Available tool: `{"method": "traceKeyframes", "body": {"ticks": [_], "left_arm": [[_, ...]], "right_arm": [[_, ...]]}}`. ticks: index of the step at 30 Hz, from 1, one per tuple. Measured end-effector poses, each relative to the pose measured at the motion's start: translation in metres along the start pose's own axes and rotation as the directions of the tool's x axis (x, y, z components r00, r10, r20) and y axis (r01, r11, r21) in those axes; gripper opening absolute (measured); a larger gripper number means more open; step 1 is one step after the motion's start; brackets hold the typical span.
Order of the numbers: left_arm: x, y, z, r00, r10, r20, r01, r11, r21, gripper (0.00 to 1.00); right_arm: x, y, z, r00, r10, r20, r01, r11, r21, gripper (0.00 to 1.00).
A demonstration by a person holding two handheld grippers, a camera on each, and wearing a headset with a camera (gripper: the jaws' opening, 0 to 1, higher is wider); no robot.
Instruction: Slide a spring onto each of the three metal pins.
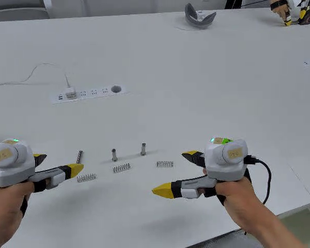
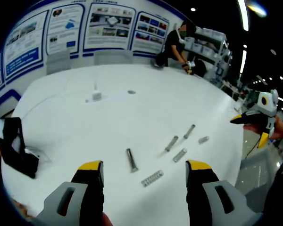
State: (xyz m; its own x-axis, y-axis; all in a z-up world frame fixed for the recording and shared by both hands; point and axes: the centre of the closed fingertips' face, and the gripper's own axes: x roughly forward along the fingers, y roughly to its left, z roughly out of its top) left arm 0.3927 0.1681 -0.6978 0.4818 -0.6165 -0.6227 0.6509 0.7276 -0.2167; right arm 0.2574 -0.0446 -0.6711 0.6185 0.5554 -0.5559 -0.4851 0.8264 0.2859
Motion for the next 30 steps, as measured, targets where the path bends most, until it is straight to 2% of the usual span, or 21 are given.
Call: {"method": "traceKeyframes", "body": {"ticks": [8, 16, 22, 25, 30], "left_arm": [[0.023, 0.007, -0.005, 0.9996, -0.008, -0.028, 0.008, 1.000, -0.013, 0.70], [0.047, 0.016, -0.009, 0.9989, -0.003, -0.048, 0.001, 1.000, -0.027, 0.65], [0.064, 0.024, -0.010, 0.9984, 0.015, -0.054, -0.018, 0.998, -0.054, 0.55], [0.072, 0.027, -0.011, 0.9981, 0.025, -0.056, -0.028, 0.998, -0.056, 0.48], [0.084, 0.031, -0.018, 0.9956, 0.042, -0.084, -0.048, 0.997, -0.066, 0.33]], "right_arm": [[0.002, 0.004, 0.002, 0.9999, 0.011, 0.007, -0.011, 1.000, 0.012, 0.95], [0.004, 0.004, -0.001, 0.9999, 0.012, -0.001, -0.012, 1.000, 0.015, 0.94], [0.004, 0.001, -0.009, 0.9998, 0.010, -0.018, -0.010, 1.000, 0.021, 0.94], [0.005, 0.001, -0.012, 0.9996, 0.011, -0.024, -0.011, 1.000, 0.027, 0.93], [0.005, 0.002, -0.012, 0.9994, 0.015, -0.031, -0.014, 0.999, 0.029, 0.93]]}}
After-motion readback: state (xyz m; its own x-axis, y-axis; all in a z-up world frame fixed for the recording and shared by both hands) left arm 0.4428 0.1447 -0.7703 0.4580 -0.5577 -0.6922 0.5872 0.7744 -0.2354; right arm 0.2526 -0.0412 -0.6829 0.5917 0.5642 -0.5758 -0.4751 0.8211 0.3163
